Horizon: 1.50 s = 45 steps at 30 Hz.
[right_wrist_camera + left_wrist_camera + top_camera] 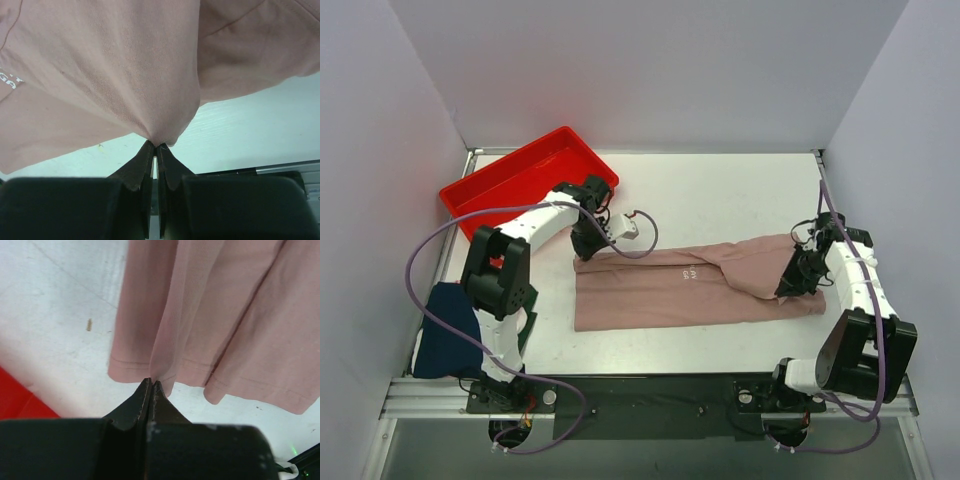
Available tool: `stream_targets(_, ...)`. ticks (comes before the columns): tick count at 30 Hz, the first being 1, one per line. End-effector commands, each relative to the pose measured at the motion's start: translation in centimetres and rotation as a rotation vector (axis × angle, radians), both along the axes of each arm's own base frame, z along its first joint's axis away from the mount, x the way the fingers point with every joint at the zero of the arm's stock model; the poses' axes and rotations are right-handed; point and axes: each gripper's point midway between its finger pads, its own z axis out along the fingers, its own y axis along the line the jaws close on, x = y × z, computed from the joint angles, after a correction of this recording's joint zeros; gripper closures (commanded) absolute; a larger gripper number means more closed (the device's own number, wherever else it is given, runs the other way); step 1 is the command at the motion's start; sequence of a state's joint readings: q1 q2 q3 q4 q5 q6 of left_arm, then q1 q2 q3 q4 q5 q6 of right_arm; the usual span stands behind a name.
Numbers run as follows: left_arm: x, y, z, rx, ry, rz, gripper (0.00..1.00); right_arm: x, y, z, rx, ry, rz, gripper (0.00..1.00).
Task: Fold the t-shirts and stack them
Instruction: Fold the other side of the tshirt into a rectangle
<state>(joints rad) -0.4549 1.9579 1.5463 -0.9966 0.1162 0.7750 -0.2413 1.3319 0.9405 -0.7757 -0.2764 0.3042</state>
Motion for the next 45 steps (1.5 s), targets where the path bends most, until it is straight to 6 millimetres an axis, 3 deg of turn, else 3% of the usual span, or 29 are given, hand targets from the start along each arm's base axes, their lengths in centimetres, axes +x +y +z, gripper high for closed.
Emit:
stream_targets(1,-1.0,-0.5,1.1,-0.020,-0.013,-0.062,1.00,-1.1,-0.1,-0.7,0.008,0.078,0.003,1.00)
stream_targets(7,1.6,-0.4,4.1,0.002,-0.148,-0.055,1.00,0.8,-3.2,2.3,-0.063,-0.021,-0.085,1.00)
stream_targets(10,-0.1,-1.5,4.8,-0.016,-0.121,-0.101,1.00,0.0,-4.1,2.6,-0.052,-0.016,-0.116,1.00)
stream_targets(12,-1.8,-1.2,3.7,0.009,-0.090,-0.154,1.00,-0.6,-4.0,1.9,-0.014,0.000,-0.132,1.00)
stream_targets(13,-2.4,-0.6,2.3,0.032,-0.074,-0.166,1.00,-0.7,-3.9,1.5,0.008,0.010,-0.136,1.00)
stream_targets(16,-2.2,1.5,0.1,0.129,-0.095,-0.173,1.00,-0.5,-2.8,0.5,0.076,0.028,-0.137,1.00)
stream_targets(19,-1.8,1.7,-0.8,0.158,-0.121,-0.190,1.00,0.0,-2.8,0.3,0.095,0.043,-0.141,1.00)
stream_targets(20,-1.5,1.6,-0.6,0.156,-0.128,-0.191,0.92,0.0,-2.8,0.3,0.093,0.049,-0.139,1.00)
stream_targets(21,-1.4,1.4,-0.4,0.150,-0.134,-0.192,0.83,0.0,-2.9,0.2,0.090,0.055,-0.141,0.86)
stream_targets(22,-1.1,1.1,0.0,0.140,-0.142,-0.192,0.66,0.0,-3.1,0.2,0.083,0.061,-0.147,0.79)
stream_targets(23,-1.0,0.8,0.2,0.131,-0.140,-0.200,0.55,0.0,-3.3,0.4,0.073,0.063,-0.152,0.64)
stream_targets(25,-0.9,-0.2,1.2,0.097,-0.139,-0.217,0.48,-0.1,-4.5,0.8,0.007,0.064,-0.188,0.57)
stream_targets(28,-0.4,-2.6,3.9,-0.003,-0.152,-0.241,0.46,0.2,-6.0,1.5,-0.041,0.010,-0.264,0.54)
stream_targets(30,-0.8,-5.0,5.8,-0.094,-0.146,-0.245,0.46,0.7,-5.6,1.0,-0.008,-0.012,-0.291,0.56)
stream_targets(36,-2.9,-14.5,10.2,-0.412,-0.136,-0.320,0.50,0.8,-5.1,-2.8,0.041,0.051,-0.321,0.57)
stream_targets(42,-5.4,-22.4,11.2,-0.660,-0.111,-0.371,0.50,1.2,-4.3,-4.3,0.077,0.053,-0.311,0.58)
stream_targets(45,-7.2,-25.0,9.5,-0.686,-0.081,-0.393,0.50,0.8,-3.6,-5.2,0.110,0.084,-0.315,0.59)
